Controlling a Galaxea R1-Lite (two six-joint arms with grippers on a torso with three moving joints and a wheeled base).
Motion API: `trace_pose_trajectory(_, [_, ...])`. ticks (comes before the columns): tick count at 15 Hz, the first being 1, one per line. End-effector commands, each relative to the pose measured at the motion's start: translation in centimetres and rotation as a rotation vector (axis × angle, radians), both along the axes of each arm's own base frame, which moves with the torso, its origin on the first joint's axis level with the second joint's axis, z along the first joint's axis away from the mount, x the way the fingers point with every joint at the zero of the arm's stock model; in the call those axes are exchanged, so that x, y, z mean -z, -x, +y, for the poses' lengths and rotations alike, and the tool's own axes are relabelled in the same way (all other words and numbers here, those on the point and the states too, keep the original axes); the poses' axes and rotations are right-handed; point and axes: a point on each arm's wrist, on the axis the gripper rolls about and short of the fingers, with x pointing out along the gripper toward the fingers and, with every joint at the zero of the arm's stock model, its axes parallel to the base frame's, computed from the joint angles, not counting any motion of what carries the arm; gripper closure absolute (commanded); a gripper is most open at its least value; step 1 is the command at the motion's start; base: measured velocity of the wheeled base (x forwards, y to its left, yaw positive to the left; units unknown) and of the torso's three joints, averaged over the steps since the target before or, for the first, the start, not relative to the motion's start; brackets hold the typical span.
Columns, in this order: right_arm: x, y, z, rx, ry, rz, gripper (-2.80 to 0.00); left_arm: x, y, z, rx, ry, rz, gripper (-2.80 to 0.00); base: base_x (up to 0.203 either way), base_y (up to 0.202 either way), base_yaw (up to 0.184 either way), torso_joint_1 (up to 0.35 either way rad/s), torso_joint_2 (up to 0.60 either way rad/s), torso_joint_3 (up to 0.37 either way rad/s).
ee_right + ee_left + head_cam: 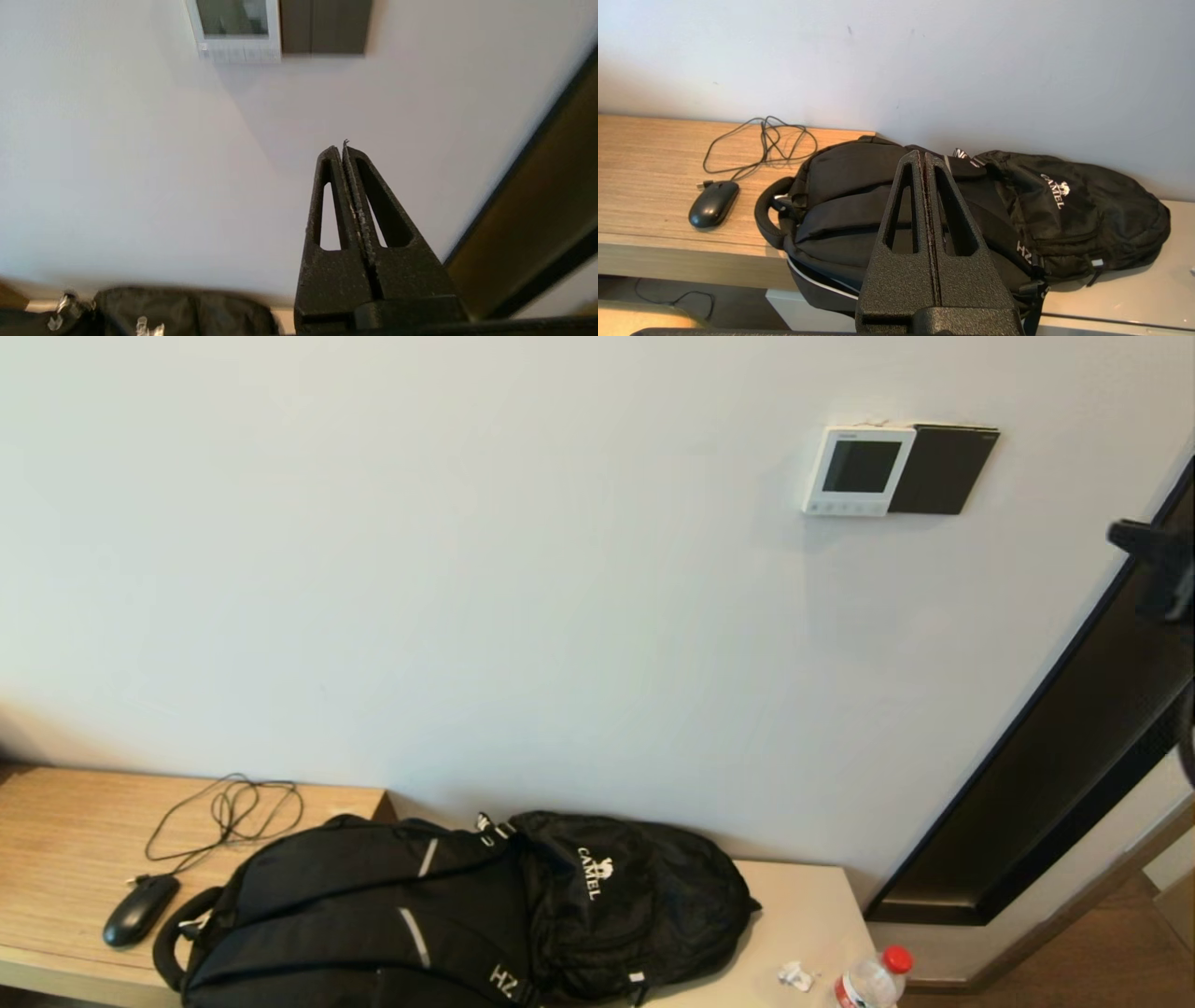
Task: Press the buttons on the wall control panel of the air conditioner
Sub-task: Turn on the central air conditioner
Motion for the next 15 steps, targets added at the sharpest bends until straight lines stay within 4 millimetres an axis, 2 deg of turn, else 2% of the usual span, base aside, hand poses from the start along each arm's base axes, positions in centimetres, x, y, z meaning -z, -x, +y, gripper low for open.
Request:
trace_pose_trajectory(1, [1.9,-7.5,1.2,-0.014,0.007,0.09,0.0,0.0,0.0,0.0,0.001,0.0,-0.001,0.0,0.0,0.0,0.0,0.0,0.0,0.0])
trace_pose_trajectory(4, [1.5,-12.6,2.8,-0.012,0.005,0.061,0.0,0.0,0.0,0.0,0.001,0.0,-0.001,0.0,0.0,0.0,0.0,0.0,0.0,0.0])
trace_pose_trajectory(6, [1.4,-14.6,3.8,0.003,0.006,0.049,0.0,0.0,0.0,0.0,0.001,0.0,-0.001,0.0,0.0,0.0,0.0,0.0,0.0,0.0])
trace_pose_trajectory(9, [1.8,-16.7,3.7,0.098,0.014,0.046,0.0,0.0,0.0,0.0,0.001,0.0,-0.001,0.0,0.0,0.0,0.0,0.0,0.0,0.0])
trace_pose_trajectory(15, [2.3,-18.9,2.5,0.143,0.015,0.043,0.0,0.0,0.0,0.0,0.0,0.0,-0.001,0.0,0.0,0.0,0.0,0.0,0.0,0.0])
